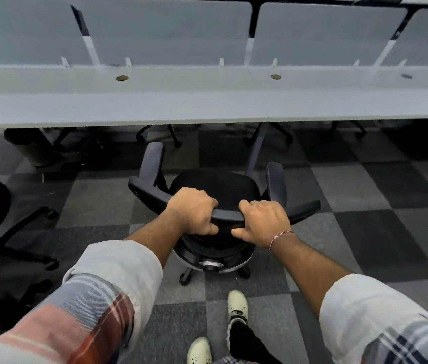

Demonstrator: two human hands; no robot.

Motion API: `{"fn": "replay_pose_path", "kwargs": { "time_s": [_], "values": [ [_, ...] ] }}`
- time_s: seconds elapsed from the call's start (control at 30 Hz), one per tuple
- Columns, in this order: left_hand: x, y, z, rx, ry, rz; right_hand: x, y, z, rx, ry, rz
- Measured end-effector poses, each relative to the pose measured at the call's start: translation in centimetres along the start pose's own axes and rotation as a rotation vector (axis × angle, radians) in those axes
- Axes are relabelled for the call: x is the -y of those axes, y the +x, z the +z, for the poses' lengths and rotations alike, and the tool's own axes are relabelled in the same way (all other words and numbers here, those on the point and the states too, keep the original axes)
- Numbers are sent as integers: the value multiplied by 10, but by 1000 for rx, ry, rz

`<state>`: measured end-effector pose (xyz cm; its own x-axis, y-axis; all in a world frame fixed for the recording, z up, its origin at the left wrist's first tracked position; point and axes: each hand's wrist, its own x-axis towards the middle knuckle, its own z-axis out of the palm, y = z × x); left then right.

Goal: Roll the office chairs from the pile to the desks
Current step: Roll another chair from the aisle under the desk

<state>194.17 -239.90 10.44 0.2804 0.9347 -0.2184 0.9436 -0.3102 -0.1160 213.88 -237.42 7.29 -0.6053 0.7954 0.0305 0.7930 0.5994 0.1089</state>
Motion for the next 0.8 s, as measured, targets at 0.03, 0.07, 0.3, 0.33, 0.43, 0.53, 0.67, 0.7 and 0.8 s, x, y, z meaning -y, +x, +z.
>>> {"fn": "replay_pose_path", "kwargs": {
  "time_s": [0.03, 0.07, 0.3, 0.33, 0.43, 0.53, 0.67, 0.7, 0.8],
  "values": [
    [-5, 4, -1, -10, 8, 22, -5, -5, -1, 2, 0, 19],
    [-12, 10, -2, -19, 17, 47, -10, -11, 0, 2, 1, 42],
    [-39, 33, -6, -58, 59, 186, -34, -40, 4, 10, -13, 132],
    [-42, 36, -7, -58, 68, 205, -37, -44, 4, 3, -10, 142],
    [-52, 46, -10, -65, 73, 261, -46, -53, 8, -14, -22, 169],
    [-63, 58, -16, -56, 75, 311, -59, -62, 12, -48, -5, 190],
    [-82, 74, -21, -70, 90, 377, -78, -76, 18, -99, -21, 230],
    [-85, 77, -21, -82, 92, 392, -80, -80, 19, -107, -30, 234],
    [-97, 89, -26, -95, 99, 440, -92, -91, 21, -134, -65, 276]
  ]
}}
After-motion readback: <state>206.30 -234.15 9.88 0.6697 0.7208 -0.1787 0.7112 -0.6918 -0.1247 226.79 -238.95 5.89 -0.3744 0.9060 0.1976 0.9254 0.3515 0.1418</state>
